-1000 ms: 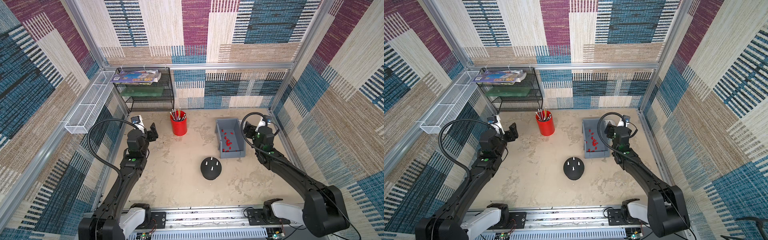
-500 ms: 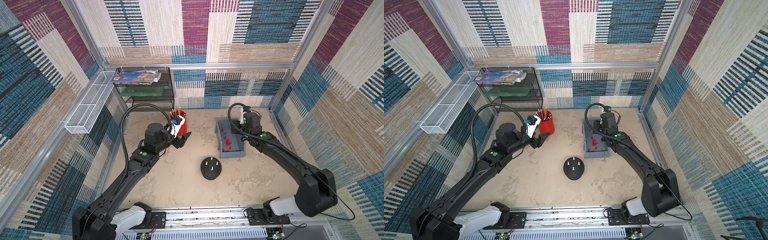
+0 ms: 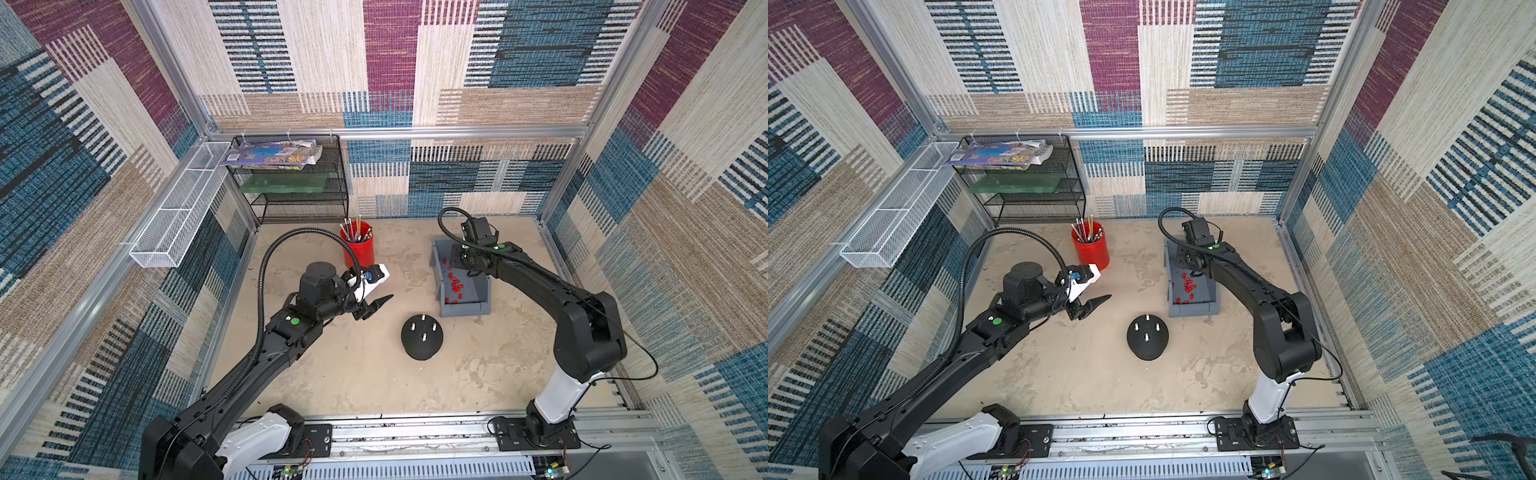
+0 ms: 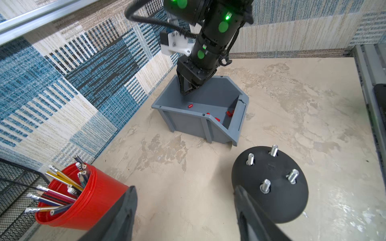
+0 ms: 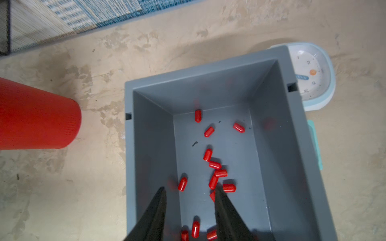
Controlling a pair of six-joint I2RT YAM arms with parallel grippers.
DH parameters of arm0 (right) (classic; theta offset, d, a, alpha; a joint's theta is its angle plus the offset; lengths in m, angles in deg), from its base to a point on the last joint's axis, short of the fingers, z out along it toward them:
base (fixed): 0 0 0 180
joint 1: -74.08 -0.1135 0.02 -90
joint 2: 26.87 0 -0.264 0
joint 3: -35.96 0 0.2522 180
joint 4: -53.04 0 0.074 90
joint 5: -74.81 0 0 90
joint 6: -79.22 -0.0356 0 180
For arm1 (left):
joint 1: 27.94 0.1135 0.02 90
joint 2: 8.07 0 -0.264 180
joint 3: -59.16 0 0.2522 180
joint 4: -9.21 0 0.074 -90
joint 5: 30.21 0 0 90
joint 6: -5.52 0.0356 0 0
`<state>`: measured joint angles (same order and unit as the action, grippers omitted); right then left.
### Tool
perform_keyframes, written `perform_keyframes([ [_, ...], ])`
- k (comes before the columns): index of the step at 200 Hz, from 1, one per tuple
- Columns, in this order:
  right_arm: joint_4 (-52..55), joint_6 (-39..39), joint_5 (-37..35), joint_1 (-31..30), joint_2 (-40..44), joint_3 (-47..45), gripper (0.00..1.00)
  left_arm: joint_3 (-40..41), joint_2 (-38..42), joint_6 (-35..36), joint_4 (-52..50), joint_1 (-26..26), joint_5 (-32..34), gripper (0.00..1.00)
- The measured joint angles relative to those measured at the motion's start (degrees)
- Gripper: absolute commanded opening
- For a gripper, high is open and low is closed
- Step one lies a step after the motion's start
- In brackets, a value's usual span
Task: Cover the protruding screws with screw protection sleeves
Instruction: Pick up the screw protection sleeve from the storage box.
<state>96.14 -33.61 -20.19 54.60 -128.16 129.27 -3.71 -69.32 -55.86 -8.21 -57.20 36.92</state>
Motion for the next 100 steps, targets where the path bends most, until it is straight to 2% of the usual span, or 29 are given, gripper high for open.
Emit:
perform_keyframes([
  [52,1.1,-0.5,0.0,0.3,-7.5,4.3,0.3,0.6,0.6,2.6,0.0,-0.9,0.2,0.75],
  [62,1.1,-0.5,0.0,0.3,-8.5,4.8,0.26,0.6,0.6,2.9,0.0,-0.9,0.2,0.75],
  [100,1.2,-0.5,-0.7,0.4,-10.4,4.4,0.24,0.9,0.5,4.3,-0.3,-1.2,0.2,0.75],
])
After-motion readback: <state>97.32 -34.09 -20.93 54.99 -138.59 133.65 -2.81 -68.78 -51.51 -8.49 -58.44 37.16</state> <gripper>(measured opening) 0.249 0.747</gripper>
